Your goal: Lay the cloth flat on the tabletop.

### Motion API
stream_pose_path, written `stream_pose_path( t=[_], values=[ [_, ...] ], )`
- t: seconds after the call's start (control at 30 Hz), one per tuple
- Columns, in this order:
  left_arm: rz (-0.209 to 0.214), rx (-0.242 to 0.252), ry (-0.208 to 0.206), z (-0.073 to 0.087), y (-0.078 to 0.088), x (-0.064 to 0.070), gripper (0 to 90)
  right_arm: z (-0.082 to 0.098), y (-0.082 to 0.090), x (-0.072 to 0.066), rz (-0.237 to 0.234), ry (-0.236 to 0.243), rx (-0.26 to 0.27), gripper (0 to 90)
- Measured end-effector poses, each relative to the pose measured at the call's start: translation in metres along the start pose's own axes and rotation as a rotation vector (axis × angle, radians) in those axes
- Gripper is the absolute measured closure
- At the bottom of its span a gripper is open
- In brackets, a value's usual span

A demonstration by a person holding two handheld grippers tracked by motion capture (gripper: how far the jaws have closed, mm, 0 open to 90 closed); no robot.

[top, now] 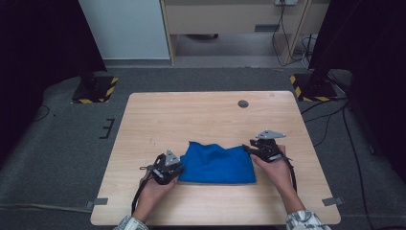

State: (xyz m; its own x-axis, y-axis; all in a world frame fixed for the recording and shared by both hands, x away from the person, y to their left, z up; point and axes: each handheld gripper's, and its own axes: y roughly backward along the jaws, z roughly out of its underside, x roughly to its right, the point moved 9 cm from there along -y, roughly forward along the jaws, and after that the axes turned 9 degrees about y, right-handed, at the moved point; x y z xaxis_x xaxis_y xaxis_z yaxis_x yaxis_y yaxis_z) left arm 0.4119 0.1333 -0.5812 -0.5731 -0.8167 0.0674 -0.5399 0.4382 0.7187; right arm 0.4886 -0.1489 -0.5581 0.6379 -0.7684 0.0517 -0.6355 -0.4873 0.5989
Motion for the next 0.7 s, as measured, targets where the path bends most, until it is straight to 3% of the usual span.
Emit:
stream_pose_path(
  t=[0.07, 0.3, 0.53, 0.7],
  values=[
    [-0.002, -0.001, -0.002, 0.001, 0.000, 0.001, 78.6, 0.006, -0.006, -0.003, -0.004, 0.014, -0.030, 55.4],
    [0.003, 0.002, 0.011, 0.001, -0.001, 0.000, 77.6, 0.020, -0.019, -0.001, -0.005, -0.005, -0.086, 53.7],
    [0.009, -0.001, 0.023, 0.001, -0.003, -0.001, 77.1, 0.025, -0.021, -0.008, -0.033, -0.005, -0.102, 82.4],
    [0.012, -0.001, 0.024, 0.001, -0.003, -0.001, 77.1, 0.022, -0.015, -0.007, -0.027, 0.014, -0.091, 86.5]
  ],
)
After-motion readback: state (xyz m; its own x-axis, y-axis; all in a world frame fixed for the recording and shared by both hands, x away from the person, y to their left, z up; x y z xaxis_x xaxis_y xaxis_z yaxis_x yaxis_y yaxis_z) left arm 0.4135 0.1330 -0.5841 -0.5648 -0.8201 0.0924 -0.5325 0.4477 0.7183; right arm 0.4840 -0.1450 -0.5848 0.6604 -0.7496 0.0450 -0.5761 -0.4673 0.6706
